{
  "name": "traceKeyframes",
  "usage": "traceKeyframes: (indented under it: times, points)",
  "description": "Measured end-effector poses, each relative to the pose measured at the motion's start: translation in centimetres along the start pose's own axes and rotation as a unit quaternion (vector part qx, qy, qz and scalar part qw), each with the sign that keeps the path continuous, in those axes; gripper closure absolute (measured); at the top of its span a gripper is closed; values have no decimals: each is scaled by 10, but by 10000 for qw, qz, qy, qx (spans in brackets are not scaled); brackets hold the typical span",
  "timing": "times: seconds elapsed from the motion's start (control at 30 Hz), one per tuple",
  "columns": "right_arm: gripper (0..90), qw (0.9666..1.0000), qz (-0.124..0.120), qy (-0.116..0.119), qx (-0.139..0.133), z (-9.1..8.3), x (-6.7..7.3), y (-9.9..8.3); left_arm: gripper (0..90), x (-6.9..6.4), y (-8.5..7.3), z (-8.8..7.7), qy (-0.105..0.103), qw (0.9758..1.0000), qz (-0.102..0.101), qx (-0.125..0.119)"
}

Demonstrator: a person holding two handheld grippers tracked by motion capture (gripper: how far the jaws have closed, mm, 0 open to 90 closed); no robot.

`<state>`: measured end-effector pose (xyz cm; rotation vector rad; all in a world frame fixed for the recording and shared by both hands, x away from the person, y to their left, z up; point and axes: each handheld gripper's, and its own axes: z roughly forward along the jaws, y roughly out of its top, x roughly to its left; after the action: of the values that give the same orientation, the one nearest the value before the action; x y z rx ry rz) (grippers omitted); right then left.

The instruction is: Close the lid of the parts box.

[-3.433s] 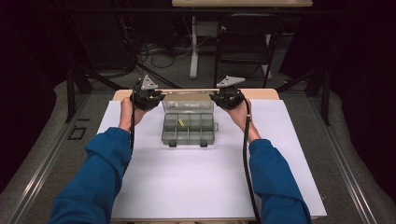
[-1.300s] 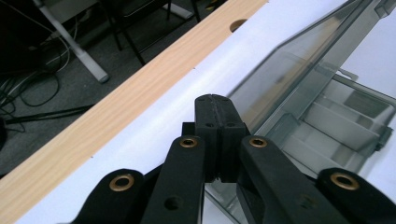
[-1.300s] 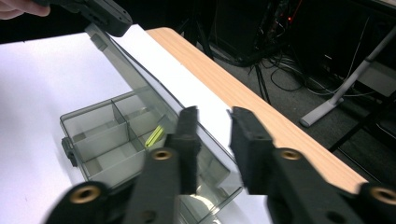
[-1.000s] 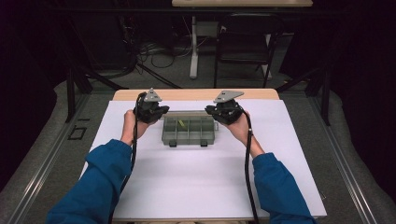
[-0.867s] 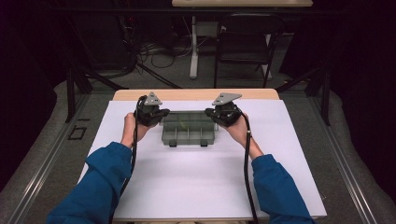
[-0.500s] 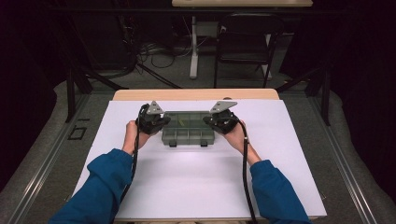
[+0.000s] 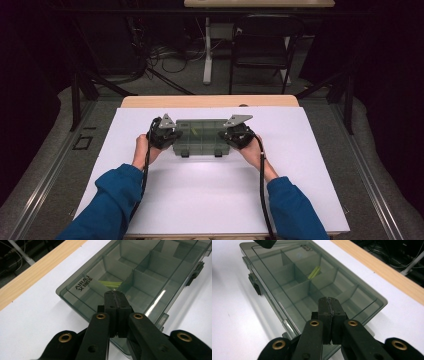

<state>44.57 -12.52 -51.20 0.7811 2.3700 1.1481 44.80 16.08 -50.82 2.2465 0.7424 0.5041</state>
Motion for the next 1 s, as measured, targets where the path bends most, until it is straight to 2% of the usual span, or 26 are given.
traceKeyframes:
  times: [0.17, 0.33, 0.4, 0.43, 0.5, 0.63, 0.73, 0.9, 0.93, 1.0]
  points:
    - [900, 9999, 8, 36, 102, 4, 1, -6, 900, -3, -3, 6, 25, 10000, 25, 66]
    - [900, 9999, 6, 44, 136, 4, 1, -8, 900, -4, -5, 6, 50, 10000, 1, 5]
    - [900, 9997, -50, 28, 241, 6, 1, -8, 900, -6, -7, 9, 69, 9999, 92, 126]
    - [900, 9996, -80, 29, 257, 7, 2, -9, 900, -7, -8, 9, 89, 9999, 106, 68]
    - [900, 9997, 49, 70, 228, 7, 0, -11, 900, -6, -10, 9, 58, 10000, 41, 29]
    - [900, 9997, 34, 66, 243, 7, 1, -10, 900, -6, -10, 8, 53, 10000, 65, 38]
    - [900, 9997, 62, 39, 215, 7, 1, -10, 899, -3, -11, 7, -8, 10000, -55, -18]
    - [830, 9998, 123, 73, 170, 4, 2, -10, 715, -3, -12, 1, -187, 9997, -142, 5]
    - [793, 9998, 106, 46, 172, 3, 2, -10, 664, -4, -11, -1, -284, 9994, -190, 66]
    - [735, 9997, 149, 113, 152, 0, 4, -10, 588, -6, -11, -4, -297, 9993, -200, 110]
